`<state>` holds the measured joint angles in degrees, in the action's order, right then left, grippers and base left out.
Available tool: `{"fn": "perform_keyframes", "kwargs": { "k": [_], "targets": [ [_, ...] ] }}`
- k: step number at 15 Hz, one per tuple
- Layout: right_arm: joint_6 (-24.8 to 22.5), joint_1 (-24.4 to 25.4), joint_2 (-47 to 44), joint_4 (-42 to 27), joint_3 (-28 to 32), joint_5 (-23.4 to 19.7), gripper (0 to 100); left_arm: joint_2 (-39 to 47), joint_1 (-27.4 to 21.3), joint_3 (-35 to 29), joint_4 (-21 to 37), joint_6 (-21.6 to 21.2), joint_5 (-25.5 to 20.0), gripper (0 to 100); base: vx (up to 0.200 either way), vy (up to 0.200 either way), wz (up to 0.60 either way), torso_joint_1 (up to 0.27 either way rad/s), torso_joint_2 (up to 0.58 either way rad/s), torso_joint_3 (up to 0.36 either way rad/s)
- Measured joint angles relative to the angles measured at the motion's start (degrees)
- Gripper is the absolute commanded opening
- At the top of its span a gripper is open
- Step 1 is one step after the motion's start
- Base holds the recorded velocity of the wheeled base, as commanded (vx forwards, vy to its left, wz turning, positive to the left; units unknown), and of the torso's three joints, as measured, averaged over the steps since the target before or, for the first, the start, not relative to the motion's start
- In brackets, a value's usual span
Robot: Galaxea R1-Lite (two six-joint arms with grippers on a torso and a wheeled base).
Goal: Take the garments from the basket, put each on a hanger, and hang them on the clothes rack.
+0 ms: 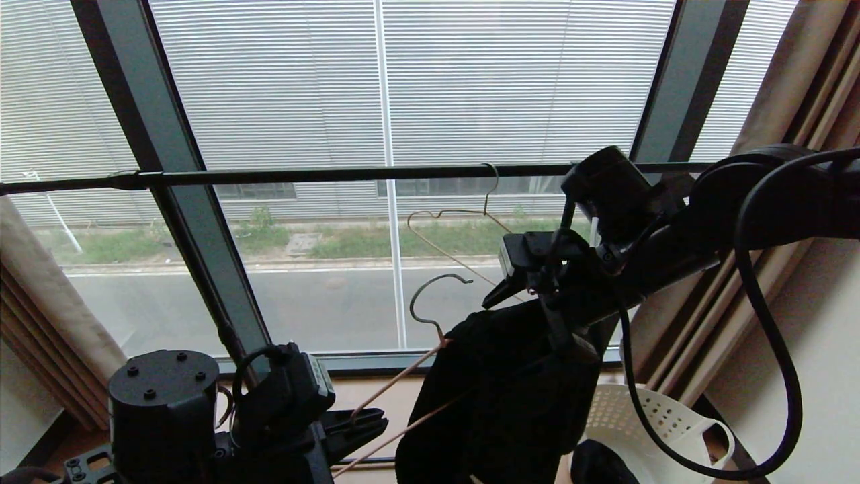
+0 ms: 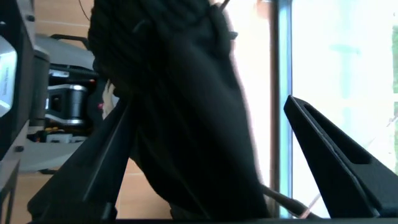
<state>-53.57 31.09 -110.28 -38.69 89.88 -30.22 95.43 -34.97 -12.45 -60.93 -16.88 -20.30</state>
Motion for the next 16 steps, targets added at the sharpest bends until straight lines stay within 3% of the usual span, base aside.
{"fn": "perform_keyframes", "kwargs": {
  "k": [2,3,14,15,16],
  "targets": [
    [0.1,0.3,-0.2,0.1,-0.5,-1.0,100,0.7,0.0,0.2,-1.3,0.0,0.0,0,0.000,0.000,0.00,0.000,0.00,0.000],
    [0.1,0.4,-0.2,0.1,-0.7,-1.2,0,1.0,-0.1,0.3,-1.5,0.0,0.0,0,0.000,0.000,0.00,0.000,0.00,0.000],
    [0.1,0.5,1.3,0.1,-1.8,-1.3,0,1.7,0.1,0.9,-2.1,0.4,0.0,0,0.000,0.000,0.00,0.000,0.00,0.000],
    [0.1,0.5,1.6,0.1,-2.0,-1.3,0,1.7,0.1,0.9,-2.2,0.4,0.0,100,0.000,0.000,0.00,0.000,0.00,0.000],
    [0.2,0.5,1.8,0.0,-2.2,-1.3,0,1.8,0.1,0.7,-2.3,0.5,0.1,100,0.000,0.000,0.00,0.000,0.00,0.000]
  ]
}}
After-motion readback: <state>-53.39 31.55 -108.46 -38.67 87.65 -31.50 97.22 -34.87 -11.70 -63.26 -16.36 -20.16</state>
